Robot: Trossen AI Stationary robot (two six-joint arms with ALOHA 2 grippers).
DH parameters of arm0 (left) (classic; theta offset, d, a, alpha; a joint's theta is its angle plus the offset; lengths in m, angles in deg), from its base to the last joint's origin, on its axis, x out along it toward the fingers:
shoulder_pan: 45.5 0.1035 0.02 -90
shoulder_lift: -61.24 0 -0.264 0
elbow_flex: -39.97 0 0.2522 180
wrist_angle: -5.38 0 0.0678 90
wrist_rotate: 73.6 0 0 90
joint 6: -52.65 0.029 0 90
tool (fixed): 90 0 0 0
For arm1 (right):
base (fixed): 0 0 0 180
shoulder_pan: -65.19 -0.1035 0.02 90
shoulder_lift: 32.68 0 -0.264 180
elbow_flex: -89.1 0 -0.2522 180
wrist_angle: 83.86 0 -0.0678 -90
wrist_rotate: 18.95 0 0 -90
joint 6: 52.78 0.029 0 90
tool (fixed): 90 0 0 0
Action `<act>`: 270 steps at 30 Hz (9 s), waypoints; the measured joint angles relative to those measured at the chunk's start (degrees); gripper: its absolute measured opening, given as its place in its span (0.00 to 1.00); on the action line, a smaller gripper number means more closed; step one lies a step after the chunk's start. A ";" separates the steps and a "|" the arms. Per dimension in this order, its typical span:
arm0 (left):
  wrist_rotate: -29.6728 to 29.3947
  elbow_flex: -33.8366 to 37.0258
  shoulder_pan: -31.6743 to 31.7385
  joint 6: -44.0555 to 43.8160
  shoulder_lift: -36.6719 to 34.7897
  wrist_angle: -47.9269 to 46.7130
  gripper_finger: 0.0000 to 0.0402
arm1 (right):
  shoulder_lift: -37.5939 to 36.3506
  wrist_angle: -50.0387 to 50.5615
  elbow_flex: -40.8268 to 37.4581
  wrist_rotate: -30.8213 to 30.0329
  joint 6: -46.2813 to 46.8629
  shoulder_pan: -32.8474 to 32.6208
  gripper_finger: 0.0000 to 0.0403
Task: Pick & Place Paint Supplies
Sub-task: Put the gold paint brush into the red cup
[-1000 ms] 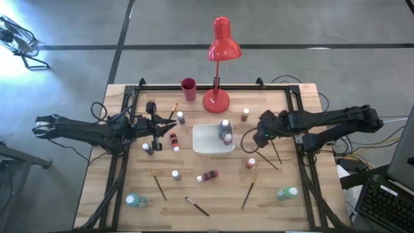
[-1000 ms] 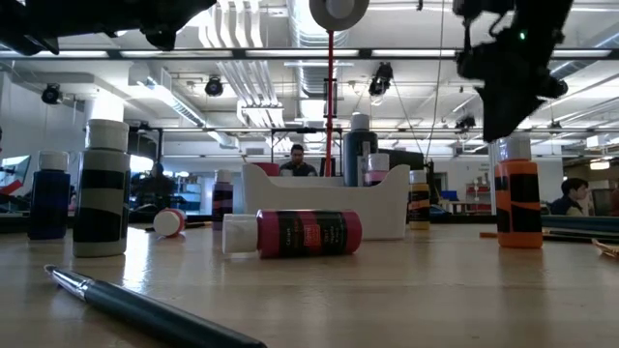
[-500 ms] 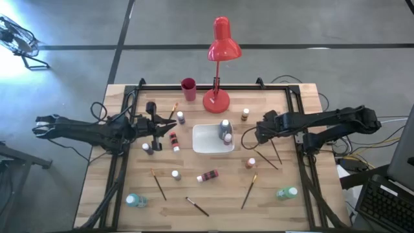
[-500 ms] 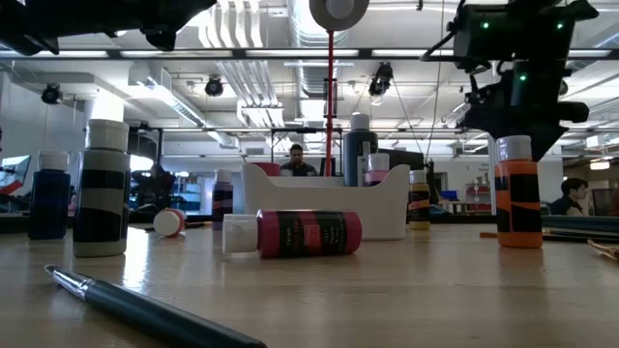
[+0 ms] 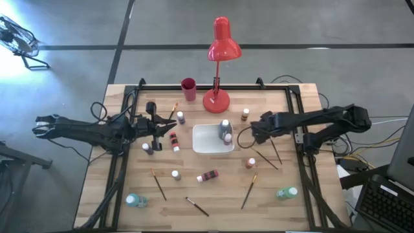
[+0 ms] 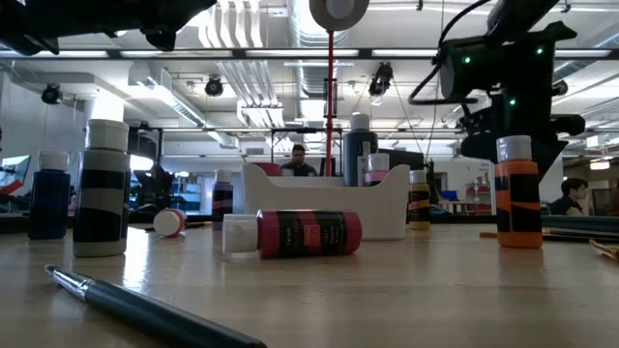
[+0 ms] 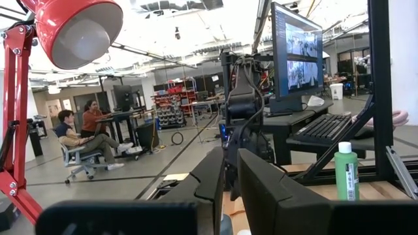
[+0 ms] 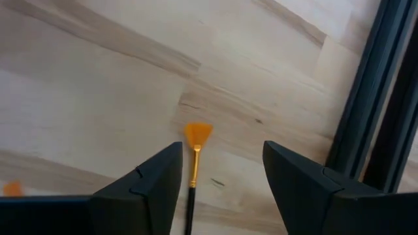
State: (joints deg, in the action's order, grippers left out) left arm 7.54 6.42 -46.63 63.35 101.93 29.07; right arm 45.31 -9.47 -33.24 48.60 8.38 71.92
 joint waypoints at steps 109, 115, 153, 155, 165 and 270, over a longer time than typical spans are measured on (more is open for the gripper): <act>11.68 -3.26 1.09 -4.25 11.92 13.76 0.13 | -12.27 -45.90 23.02 4.13 -55.30 -14.43 0.02; 18.76 -9.26 1.11 -5.19 21.06 13.57 0.20 | -4.87 -47.57 28.25 8.59 -59.00 -14.72 0.02; 30.51 -26.67 2.21 -3.54 42.40 19.50 0.43 | 2.76 -55.47 32.40 19.60 -64.83 -15.59 0.02; 30.60 -27.36 2.21 -3.56 42.88 19.53 0.43 | 2.76 -55.47 32.40 19.60 -64.93 -15.61 0.02; 32.03 -28.87 2.21 -3.87 43.87 19.49 0.40 | 2.76 -55.42 32.37 19.60 -65.15 -15.61 0.02; 15.80 -28.59 46.03 -5.42 49.80 1.05 0.03 | -31.31 -36.82 -3.10 -9.27 -36.30 -15.72 0.26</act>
State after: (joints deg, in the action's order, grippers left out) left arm 23.34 -22.17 -0.60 57.93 151.73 30.12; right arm 14.00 -46.29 -36.34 39.33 -27.92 56.20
